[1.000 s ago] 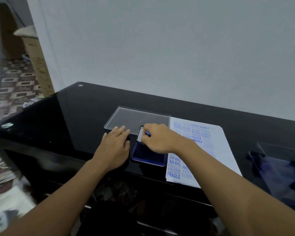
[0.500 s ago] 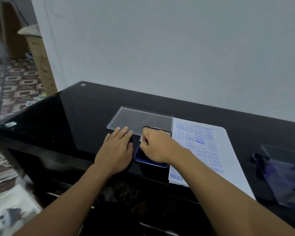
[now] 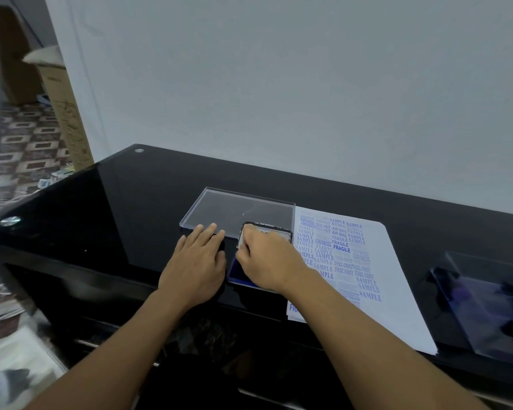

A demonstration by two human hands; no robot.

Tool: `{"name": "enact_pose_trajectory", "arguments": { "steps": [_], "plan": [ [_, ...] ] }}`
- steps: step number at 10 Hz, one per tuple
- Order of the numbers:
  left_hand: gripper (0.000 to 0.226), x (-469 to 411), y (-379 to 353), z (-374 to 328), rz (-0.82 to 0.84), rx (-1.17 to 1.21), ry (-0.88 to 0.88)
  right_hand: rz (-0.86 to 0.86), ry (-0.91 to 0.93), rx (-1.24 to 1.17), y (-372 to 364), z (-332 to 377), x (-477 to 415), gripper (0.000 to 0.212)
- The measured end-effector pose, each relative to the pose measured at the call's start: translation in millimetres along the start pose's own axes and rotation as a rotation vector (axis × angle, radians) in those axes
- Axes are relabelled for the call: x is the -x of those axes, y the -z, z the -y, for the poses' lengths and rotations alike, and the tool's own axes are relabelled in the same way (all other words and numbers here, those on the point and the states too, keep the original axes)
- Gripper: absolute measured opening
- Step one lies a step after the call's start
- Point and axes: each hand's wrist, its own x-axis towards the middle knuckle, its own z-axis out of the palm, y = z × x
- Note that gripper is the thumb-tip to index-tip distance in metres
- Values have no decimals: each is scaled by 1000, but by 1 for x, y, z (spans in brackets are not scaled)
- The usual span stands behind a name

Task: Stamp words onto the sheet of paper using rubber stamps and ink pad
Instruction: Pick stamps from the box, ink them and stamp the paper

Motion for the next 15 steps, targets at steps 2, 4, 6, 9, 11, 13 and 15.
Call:
{"name": "enact_pose_trajectory", "arguments": {
  "steps": [2, 4, 6, 9, 11, 13, 15],
  "plan": [
    [52, 0, -1, 1, 2, 6, 0, 3, 8, 4, 1, 2, 2, 16],
    [52, 0, -1, 1, -3, 8, -1, 13, 7, 6, 1, 1, 1, 16],
    [52, 0, -1, 1, 1, 10, -1, 8, 9, 8, 0, 1, 2, 16],
    [52, 0, -1, 1, 7, 6, 4, 10, -5, -2, 3, 1, 1, 16],
    [52, 0, 0, 0, 7, -3, -2, 6, -1, -11, 3, 2, 3, 16],
    [52, 0, 0, 0, 8, 5, 5, 8, -7, -2, 2, 3, 4, 16],
    [53, 1, 0, 0, 14, 6, 8, 17, -14, -7, 3, 4, 5, 16]
  ]
}}
